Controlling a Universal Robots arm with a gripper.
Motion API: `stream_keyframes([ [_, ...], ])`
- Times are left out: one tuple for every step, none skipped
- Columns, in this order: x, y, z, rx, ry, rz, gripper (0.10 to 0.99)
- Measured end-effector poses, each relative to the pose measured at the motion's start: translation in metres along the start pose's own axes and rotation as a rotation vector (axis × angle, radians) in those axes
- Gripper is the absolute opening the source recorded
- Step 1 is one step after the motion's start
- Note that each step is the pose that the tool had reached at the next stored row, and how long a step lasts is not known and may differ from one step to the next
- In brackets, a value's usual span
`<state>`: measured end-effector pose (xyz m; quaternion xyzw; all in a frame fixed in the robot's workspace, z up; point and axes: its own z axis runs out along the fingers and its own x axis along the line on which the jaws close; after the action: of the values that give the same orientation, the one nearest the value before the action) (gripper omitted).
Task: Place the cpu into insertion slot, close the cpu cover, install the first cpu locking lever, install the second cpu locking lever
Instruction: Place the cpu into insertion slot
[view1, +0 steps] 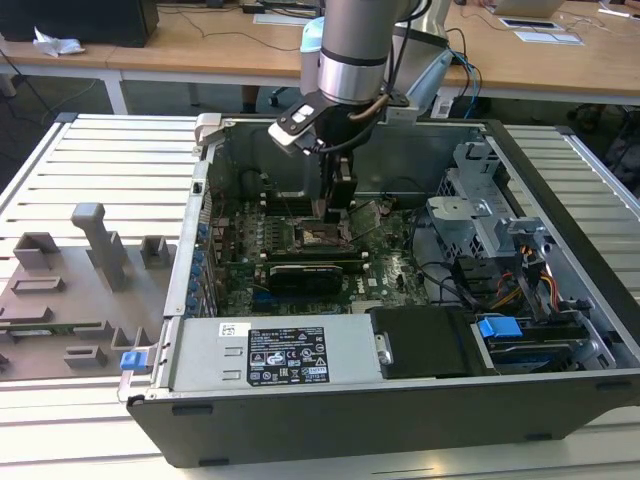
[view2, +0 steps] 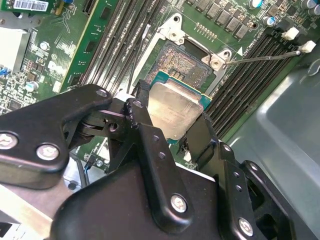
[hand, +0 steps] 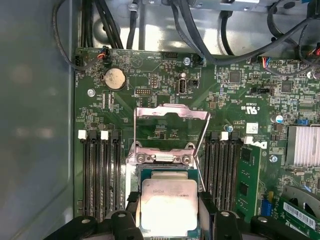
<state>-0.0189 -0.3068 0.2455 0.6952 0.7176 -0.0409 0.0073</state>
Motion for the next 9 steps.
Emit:
stream_keyframes([
  [0.0, 0.0, 0.0006, 0.0, 0.0, 0.0, 0.541],
  [0.0001, 0.0001, 0.0014, 0.0, 0.0, 0.0, 0.541],
  [0.0002, 0.0001, 0.0027, 0.0, 0.0, 0.0, 0.541],
  [0.0003, 0.0002, 0.0041, 0.0, 0.0, 0.0, 0.541],
  [0.0004, 0.0003, 0.0065, 0.0, 0.0, 0.0, 0.541],
  [0.0005, 0.0004, 0.0073, 0.0, 0.0001, 0.0, 0.541],
  [0.0006, 0.0004, 0.008, 0.0, 0.0, 0.0, 0.541],
  [0.0006, 0.0005, 0.0095, 0.0, 0.0001, 0.0, 0.541],
  [0.0008, 0.0004, 0.0115, 0.0, 0.0, 0.0, 0.541],
])
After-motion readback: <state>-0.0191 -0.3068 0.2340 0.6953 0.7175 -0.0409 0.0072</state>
